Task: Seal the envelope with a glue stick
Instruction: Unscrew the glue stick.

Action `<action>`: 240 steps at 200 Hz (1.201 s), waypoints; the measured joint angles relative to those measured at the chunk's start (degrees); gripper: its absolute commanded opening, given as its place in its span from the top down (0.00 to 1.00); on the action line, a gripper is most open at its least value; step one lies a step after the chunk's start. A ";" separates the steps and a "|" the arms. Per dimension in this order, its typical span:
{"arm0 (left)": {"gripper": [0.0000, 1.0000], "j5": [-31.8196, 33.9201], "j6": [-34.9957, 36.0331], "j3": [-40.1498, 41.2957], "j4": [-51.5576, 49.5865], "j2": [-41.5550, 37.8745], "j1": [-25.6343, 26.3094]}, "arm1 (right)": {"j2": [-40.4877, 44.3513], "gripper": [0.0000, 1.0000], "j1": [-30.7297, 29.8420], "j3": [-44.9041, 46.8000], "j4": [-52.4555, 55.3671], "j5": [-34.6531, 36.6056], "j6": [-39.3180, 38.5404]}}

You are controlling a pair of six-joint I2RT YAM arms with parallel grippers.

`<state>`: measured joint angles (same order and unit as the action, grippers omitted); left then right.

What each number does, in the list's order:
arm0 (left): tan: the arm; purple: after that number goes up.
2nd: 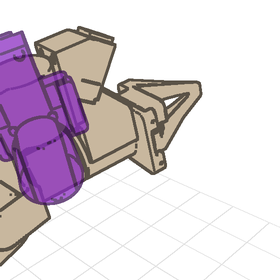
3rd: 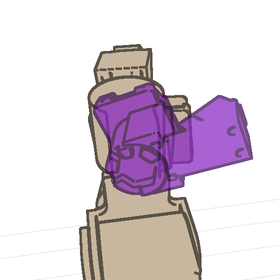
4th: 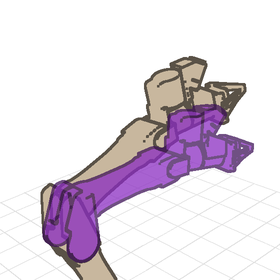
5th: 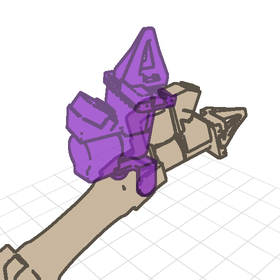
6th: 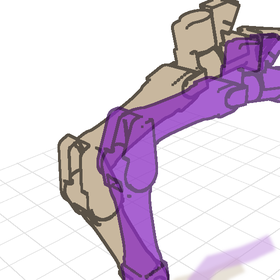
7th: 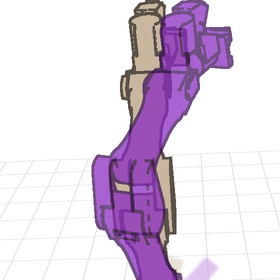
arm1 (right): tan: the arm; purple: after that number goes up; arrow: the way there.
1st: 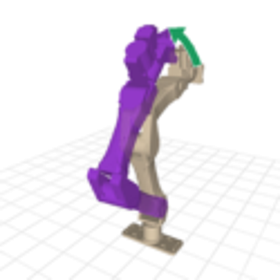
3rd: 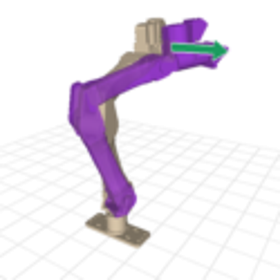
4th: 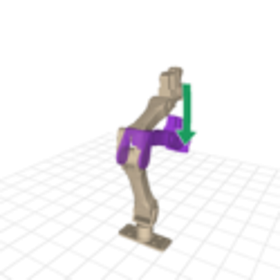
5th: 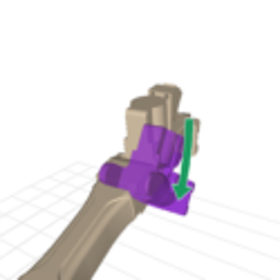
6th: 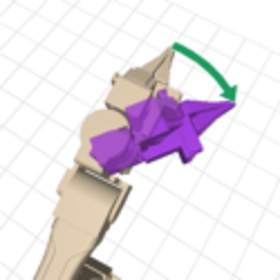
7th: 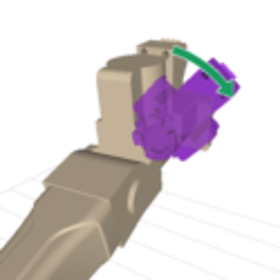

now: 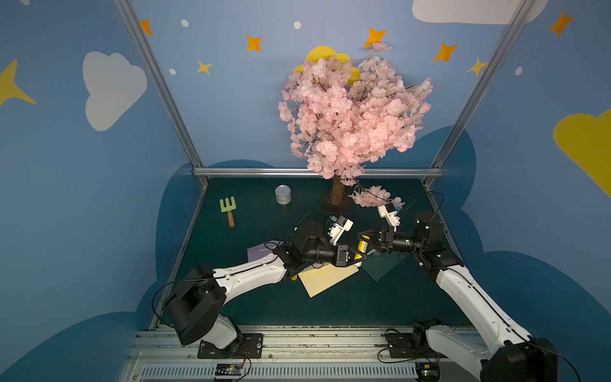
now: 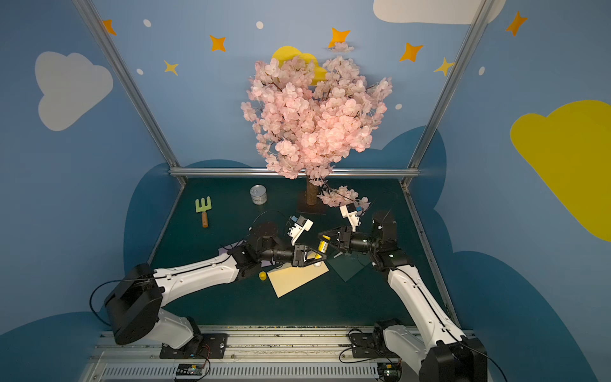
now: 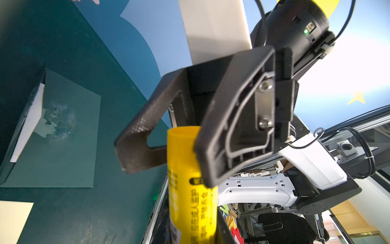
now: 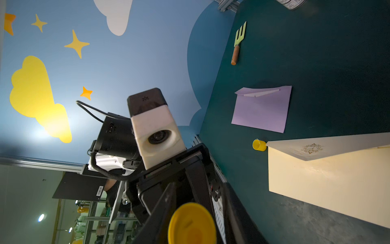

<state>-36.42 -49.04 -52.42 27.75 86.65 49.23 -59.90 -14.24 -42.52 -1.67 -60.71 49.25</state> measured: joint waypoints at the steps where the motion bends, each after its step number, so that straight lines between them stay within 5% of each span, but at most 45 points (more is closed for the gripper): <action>1: 0.97 -0.02 0.00 0.04 0.02 0.00 0.00 | -0.02 0.70 0.00 0.00 -0.09 0.00 0.07; 33: 0.97 -0.11 -0.31 0.52 0.68 0.00 -0.11 | -0.42 0.75 0.00 0.11 -1.18 -0.09 0.59; 133: 0.97 -0.07 -0.33 1.09 0.92 0.09 -0.11 | -0.42 0.60 0.02 -0.31 0.72 0.15 -0.52; 240: 0.97 0.04 -0.63 1.57 1.44 0.79 -0.04 | -0.39 0.85 0.33 -0.48 4.26 1.51 -3.06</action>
<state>-36.38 -49.67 -50.85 29.19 87.44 49.19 -60.29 -13.91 -43.00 2.59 -59.20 46.19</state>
